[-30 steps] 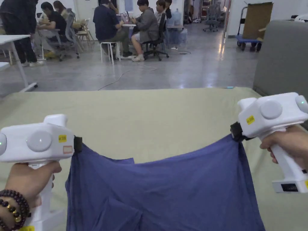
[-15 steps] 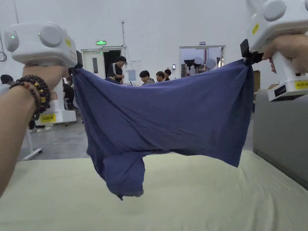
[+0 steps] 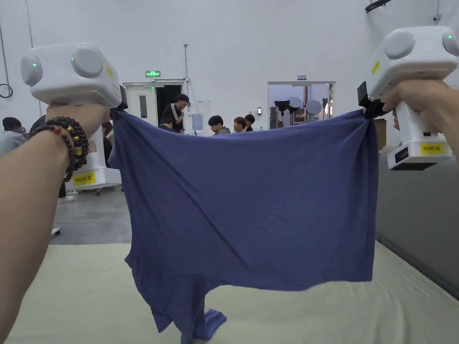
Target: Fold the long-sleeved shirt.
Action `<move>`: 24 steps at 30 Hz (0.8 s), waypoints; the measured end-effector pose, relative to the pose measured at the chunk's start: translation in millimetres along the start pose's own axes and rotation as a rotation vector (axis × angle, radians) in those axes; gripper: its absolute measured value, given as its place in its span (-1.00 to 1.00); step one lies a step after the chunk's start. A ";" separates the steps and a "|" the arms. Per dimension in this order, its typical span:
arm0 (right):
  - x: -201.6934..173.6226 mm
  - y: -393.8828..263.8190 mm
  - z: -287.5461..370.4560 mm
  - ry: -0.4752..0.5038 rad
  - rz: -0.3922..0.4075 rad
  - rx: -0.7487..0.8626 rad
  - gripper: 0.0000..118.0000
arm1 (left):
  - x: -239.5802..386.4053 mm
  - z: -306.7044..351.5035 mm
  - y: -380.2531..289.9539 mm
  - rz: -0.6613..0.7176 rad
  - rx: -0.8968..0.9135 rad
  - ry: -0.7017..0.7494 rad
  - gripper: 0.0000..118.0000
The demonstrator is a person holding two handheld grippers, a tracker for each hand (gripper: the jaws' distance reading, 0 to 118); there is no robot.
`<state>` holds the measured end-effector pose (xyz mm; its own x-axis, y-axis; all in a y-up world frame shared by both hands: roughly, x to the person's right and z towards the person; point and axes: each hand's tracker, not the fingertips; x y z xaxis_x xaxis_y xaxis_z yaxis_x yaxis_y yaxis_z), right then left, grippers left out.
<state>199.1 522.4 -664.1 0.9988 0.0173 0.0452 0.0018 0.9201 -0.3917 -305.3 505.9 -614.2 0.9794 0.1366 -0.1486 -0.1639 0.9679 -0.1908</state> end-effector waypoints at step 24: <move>3.8 -243.3 -82.2 0.088 -0.046 -0.341 -0.97 | -60.4 2.2 -234.2 0.010 -0.346 0.004 -1.00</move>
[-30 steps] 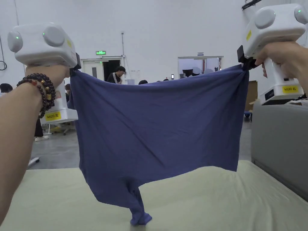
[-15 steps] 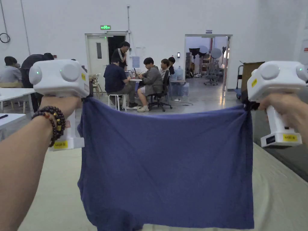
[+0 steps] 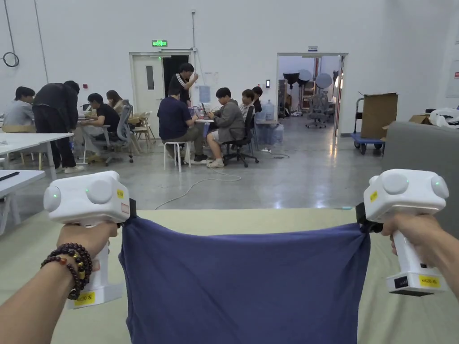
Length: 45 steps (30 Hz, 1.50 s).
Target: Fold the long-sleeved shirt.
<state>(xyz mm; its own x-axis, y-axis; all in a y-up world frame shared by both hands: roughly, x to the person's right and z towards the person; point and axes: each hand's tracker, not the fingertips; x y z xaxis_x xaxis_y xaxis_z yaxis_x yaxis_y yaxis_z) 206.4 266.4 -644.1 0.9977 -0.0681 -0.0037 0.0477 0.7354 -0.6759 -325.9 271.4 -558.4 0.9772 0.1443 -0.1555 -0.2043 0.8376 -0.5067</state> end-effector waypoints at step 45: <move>16.9 -345.0 69.0 0.134 0.314 -0.306 -1.00 | -37.7 110.7 -300.9 -0.245 -0.429 -0.101 -1.00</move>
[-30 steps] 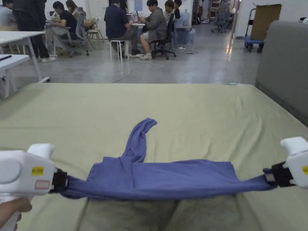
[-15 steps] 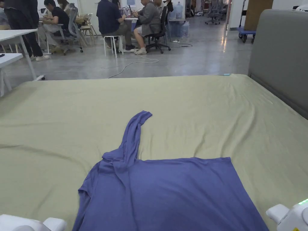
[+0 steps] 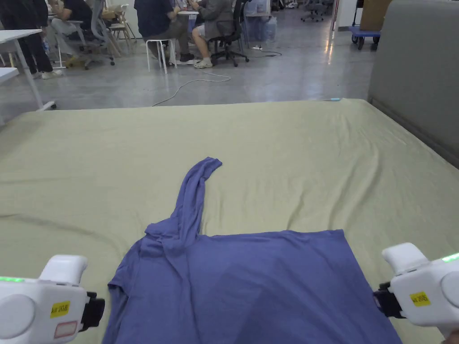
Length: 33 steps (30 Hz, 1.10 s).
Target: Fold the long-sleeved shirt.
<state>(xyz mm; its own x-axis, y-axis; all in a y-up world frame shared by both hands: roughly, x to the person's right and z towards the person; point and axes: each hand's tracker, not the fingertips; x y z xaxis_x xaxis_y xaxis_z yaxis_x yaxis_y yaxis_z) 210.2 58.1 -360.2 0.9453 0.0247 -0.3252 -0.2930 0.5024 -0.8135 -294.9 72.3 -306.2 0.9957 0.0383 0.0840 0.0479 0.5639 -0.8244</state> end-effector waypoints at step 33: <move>-45.1 84.5 -144.5 0.115 -0.078 -0.050 -1.00 | 38.6 -413.3 350.7 0.030 0.009 0.133 -0.99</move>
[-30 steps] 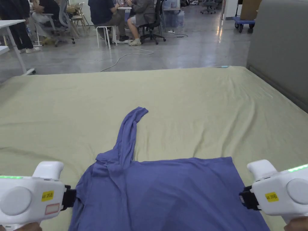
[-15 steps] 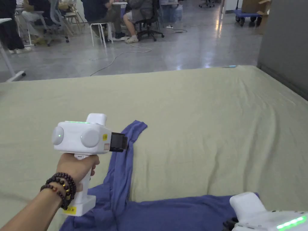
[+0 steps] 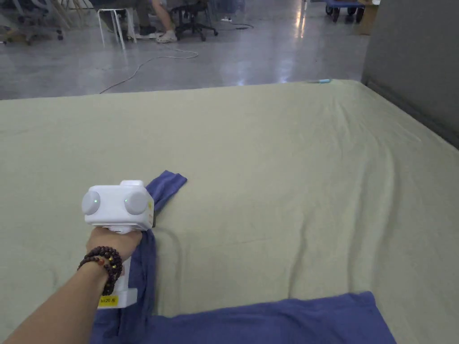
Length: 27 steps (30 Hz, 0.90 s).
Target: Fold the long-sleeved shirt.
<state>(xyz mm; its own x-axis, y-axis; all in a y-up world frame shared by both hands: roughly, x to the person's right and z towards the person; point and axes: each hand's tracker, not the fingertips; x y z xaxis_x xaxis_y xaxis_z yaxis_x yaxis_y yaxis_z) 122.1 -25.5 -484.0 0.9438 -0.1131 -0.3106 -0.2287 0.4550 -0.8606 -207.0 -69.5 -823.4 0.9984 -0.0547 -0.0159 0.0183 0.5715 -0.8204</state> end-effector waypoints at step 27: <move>-52.6 -79.2 115.5 -0.024 0.034 0.170 -1.00 | -24.1 257.5 -338.9 0.116 -0.205 -0.157 -0.97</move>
<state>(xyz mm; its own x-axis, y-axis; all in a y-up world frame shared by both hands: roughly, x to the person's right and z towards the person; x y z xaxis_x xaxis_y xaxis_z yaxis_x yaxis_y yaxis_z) 118.1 46.5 -352.8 0.9420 -0.0749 -0.3273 -0.2192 0.6013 -0.7684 -223.4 -51.0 -397.8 0.9895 0.1386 -0.0410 -0.0924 0.3883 -0.9169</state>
